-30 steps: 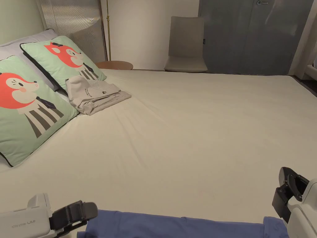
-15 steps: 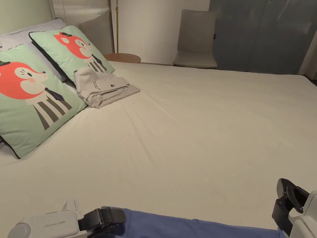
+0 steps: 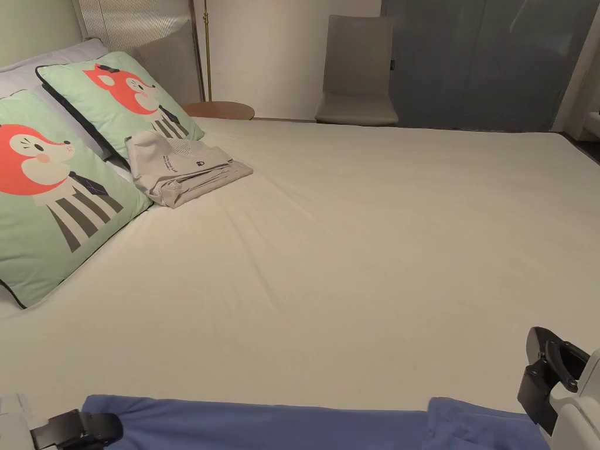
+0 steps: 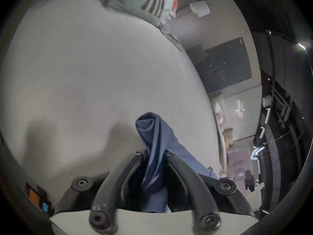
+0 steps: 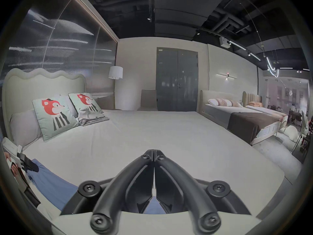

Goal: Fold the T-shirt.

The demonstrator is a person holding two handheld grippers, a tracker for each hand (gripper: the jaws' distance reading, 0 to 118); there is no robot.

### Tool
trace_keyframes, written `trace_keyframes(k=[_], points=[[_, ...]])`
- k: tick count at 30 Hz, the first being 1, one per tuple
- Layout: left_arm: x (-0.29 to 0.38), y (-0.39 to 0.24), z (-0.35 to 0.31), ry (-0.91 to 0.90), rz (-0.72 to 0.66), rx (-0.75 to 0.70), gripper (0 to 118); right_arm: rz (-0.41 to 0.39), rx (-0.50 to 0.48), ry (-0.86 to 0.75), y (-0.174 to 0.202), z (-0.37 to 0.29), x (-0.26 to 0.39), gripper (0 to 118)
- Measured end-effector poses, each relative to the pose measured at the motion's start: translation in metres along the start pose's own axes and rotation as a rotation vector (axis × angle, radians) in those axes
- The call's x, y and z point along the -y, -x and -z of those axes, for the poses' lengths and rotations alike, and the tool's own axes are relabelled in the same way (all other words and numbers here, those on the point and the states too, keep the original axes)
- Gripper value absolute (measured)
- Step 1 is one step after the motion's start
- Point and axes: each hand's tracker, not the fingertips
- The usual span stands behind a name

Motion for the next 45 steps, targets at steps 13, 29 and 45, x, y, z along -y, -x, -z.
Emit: trace_keyframes(k=[13, 29, 45], points=[[0.048, -0.151, 0.037, 0.166, 0.303, 0.180, 8, 0.048, -0.046, -0.017, -0.004, -0.009, 0.005, 1], [0.135, -0.197, 0.114, 0.156, 0.279, 0.172, 110, 0.120, 0.053, -0.030, -0.062, -0.036, 0.012, 1], [0.241, -0.216, 0.157, -0.125, 1.009, -0.273, 1, 0.175, 0.041, -0.008, -0.071, -0.035, 0.022, 1]])
